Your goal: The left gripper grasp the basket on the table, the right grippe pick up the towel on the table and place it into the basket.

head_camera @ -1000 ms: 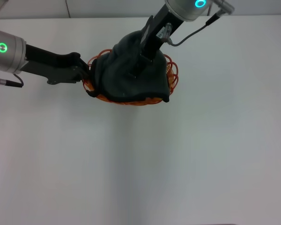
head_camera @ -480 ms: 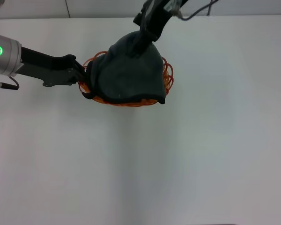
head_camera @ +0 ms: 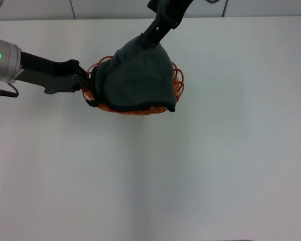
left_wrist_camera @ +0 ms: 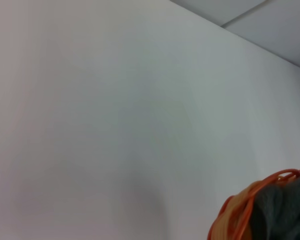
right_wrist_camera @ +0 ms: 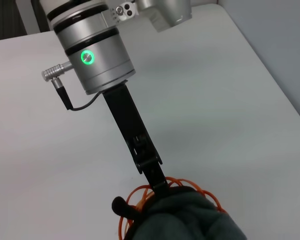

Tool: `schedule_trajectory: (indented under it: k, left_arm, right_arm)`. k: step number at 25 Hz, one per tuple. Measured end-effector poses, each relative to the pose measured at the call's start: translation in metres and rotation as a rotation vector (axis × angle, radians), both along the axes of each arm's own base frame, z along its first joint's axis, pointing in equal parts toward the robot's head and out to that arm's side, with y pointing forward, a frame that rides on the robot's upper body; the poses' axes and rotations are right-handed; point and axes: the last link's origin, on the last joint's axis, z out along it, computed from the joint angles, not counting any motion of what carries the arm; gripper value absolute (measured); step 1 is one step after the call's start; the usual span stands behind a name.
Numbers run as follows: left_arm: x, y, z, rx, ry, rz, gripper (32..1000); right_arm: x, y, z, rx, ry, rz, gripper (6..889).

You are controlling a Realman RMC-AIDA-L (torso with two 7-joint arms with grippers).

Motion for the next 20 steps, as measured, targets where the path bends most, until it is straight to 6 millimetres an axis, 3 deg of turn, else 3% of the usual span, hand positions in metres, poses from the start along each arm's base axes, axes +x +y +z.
schedule_trajectory:
  k: [8,20]
  left_arm:
    - [0.000,0.000,0.001,0.003,-0.003,0.001,87]
    - [-0.001,0.000,0.000,0.002,-0.002,0.002,87]
  right_arm:
    - [0.001,0.001,0.017,0.013,0.039,-0.031,877]
    - [0.001,-0.001,0.020,0.012,0.036,-0.031,877]
